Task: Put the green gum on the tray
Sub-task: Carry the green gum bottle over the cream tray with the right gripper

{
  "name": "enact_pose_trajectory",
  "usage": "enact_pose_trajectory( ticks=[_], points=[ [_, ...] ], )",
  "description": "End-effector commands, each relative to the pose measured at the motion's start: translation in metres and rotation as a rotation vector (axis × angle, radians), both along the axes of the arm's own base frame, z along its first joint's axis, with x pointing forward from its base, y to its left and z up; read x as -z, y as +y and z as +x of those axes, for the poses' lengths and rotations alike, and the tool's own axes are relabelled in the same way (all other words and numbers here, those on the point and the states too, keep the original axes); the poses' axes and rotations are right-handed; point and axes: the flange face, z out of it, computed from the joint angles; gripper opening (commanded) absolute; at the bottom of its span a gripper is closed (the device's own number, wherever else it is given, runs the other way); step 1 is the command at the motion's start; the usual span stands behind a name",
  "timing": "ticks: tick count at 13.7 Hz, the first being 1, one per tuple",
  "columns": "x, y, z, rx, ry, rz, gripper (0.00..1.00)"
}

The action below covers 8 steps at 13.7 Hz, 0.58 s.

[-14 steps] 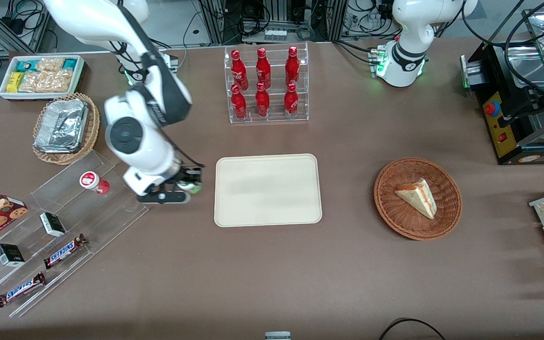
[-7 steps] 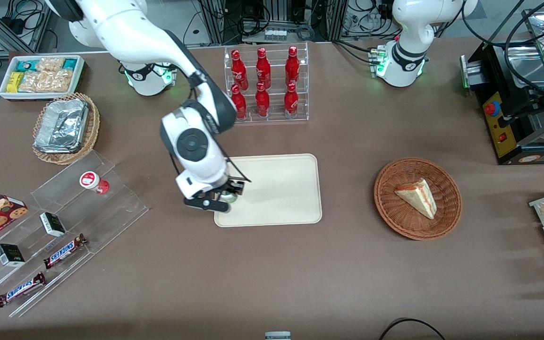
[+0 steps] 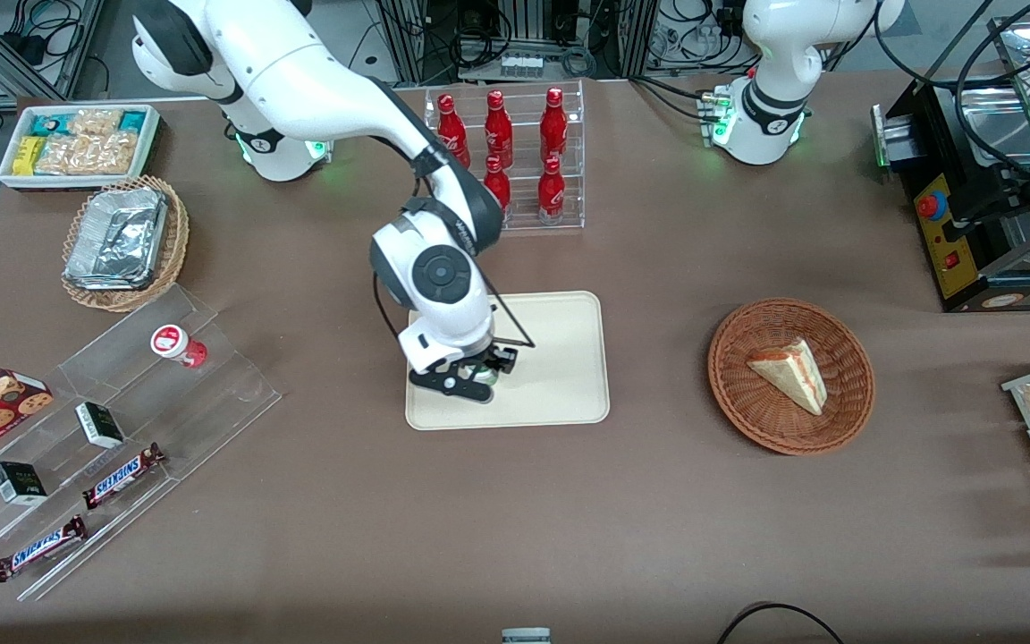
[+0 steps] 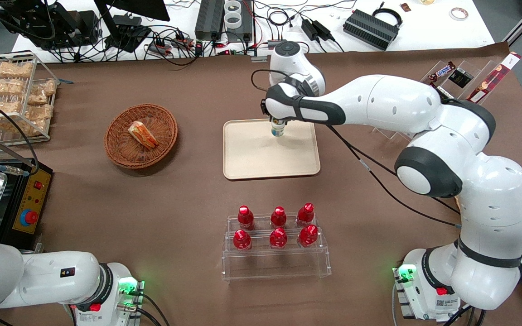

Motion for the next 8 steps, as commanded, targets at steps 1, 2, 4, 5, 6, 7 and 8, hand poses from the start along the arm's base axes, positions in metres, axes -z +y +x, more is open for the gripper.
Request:
enact_pose_trajectory(
  ticks=[1, 2, 4, 5, 6, 7, 8],
  points=[
    [0.002, 0.019, -0.004, 0.014, 0.006, 0.034, 0.00],
    [0.004, 0.024, -0.008, 0.011, 0.011, 0.036, 0.00],
    [0.008, 0.027, -0.013, 0.004, 0.018, 0.032, 0.00],
    [0.014, 0.030, -0.016, -0.001, 0.024, 0.027, 0.00],
    [0.019, 0.031, -0.018, -0.003, 0.030, 0.022, 0.00],
    [0.022, 0.035, -0.022, -0.010, 0.032, 0.019, 0.00],
    [0.026, 0.034, -0.022, -0.012, 0.034, 0.015, 0.00]
  ],
)
